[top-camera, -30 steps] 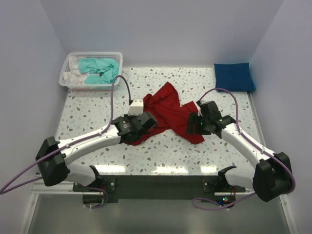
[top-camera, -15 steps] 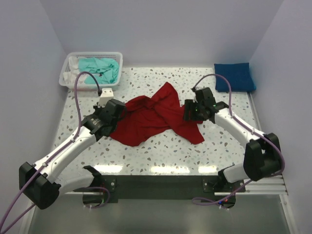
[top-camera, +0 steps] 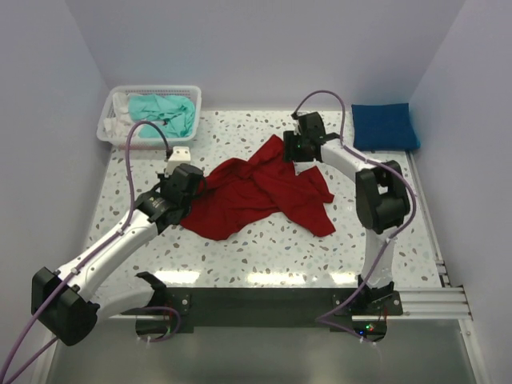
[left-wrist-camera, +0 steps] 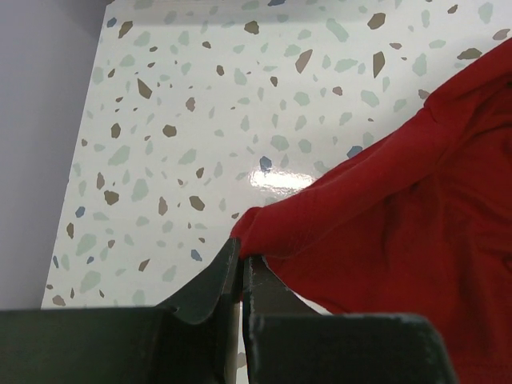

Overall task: Fold and stack the t-shirts
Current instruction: Flatten the tshirt out

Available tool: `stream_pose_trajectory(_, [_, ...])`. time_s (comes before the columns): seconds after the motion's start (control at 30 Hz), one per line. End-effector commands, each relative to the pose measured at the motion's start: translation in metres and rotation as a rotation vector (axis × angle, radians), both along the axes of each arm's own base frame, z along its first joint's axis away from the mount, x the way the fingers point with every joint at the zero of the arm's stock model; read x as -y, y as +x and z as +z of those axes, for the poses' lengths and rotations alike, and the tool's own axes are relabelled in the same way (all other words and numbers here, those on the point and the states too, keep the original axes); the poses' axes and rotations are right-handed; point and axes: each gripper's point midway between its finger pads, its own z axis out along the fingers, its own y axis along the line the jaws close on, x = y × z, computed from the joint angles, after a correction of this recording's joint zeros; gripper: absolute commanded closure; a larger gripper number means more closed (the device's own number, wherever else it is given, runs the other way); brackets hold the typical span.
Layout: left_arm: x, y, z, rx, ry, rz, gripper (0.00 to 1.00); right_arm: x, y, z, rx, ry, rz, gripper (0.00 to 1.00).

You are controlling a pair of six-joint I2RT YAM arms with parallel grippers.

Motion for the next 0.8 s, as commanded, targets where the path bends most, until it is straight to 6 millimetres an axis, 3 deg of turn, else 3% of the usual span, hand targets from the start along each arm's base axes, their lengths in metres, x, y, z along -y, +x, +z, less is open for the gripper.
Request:
stream_pose_trajectory(0.0, [0.000, 0.002, 0.008, 0.034, -0.032, 0.002, 1.00, -0.004, 0.038, 0.001, 0.056, 0.024, -0.003, 0.45])
stream_pose_trajectory(0.1, [-0.001, -0.001, 0.008, 0.033, -0.049, 0.011, 1.00, -0.004, 0.057, -0.013, 0.048, 0.023, -0.013, 0.46])
stream_pose_trajectory(0.13, [-0.001, -0.002, 0.008, 0.034, -0.055, 0.014, 1.00, -0.006, 0.065, -0.008, 0.064, 0.030, -0.018, 0.46])
stream_pose_trajectory(0.17, [-0.002, -0.002, 0.006, 0.031, -0.055, 0.019, 1.00, -0.005, 0.067, -0.020, 0.046, 0.024, -0.020, 0.46])
stream_pose_trajectory(0.2, [-0.002, -0.002, 0.006, 0.031, -0.057, 0.021, 1.00, -0.008, 0.073, -0.016, 0.060, 0.036, -0.013, 0.46])
stream_pose_trajectory(0.47, [0.000, 0.000, -0.002, 0.011, -0.075, 0.028, 1.00, -0.019, 0.079, -0.046, 0.010, 0.053, 0.061, 0.48])
stream_pose_trajectory(0.63, [0.000, 0.001, -0.007, 0.000, -0.074, 0.036, 1.00, -0.024, 0.074, -0.063, -0.031, 0.076, 0.096, 0.55])
stream_pose_trajectory(0.77, [-0.004, 0.000, -0.011, -0.005, -0.069, 0.047, 1.00, -0.026, 0.076, -0.069, -0.042, 0.075, 0.103, 0.73])
